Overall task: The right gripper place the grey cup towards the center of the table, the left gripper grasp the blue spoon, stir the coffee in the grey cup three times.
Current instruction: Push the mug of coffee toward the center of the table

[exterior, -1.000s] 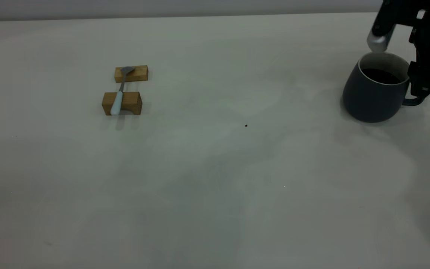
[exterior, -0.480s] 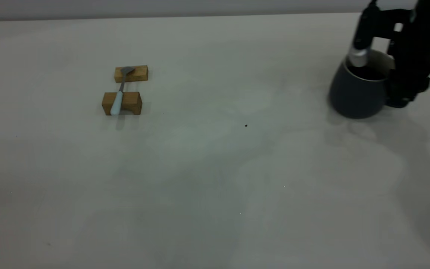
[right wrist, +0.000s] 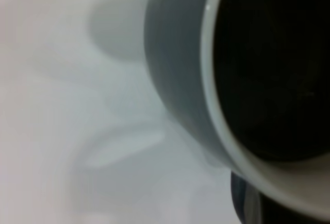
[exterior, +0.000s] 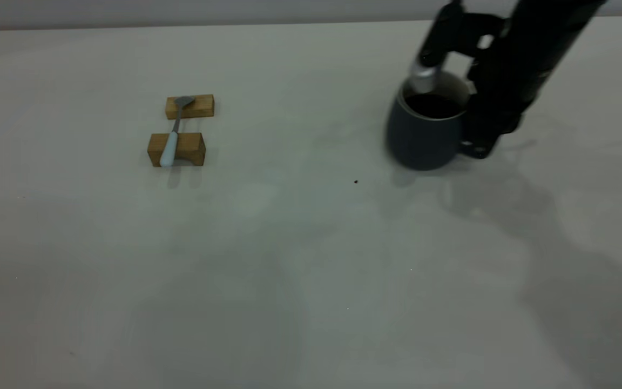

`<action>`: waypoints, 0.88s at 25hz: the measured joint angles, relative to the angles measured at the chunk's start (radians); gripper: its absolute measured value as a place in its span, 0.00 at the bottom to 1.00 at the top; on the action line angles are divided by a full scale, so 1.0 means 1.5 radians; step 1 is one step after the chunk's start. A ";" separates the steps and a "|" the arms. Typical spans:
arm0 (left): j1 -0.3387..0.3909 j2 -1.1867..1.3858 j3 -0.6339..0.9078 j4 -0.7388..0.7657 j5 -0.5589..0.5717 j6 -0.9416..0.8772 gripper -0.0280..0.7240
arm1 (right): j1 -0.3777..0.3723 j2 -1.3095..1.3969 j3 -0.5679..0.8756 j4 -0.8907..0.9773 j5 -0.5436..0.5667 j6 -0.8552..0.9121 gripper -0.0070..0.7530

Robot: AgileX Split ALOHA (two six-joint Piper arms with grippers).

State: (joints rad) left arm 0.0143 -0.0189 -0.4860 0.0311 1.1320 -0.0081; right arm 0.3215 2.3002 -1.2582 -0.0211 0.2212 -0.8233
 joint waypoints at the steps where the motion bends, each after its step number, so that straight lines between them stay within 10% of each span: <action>1: 0.000 0.000 0.000 0.000 0.000 0.000 0.71 | 0.014 0.001 0.000 0.006 -0.005 0.000 0.24; 22: 0.000 0.000 0.000 0.000 0.000 0.000 0.71 | 0.117 0.008 0.001 0.152 -0.067 0.000 0.23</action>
State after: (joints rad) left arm 0.0143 -0.0189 -0.4860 0.0311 1.1320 -0.0081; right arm 0.4969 2.3127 -1.2573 0.2072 0.1204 -0.8233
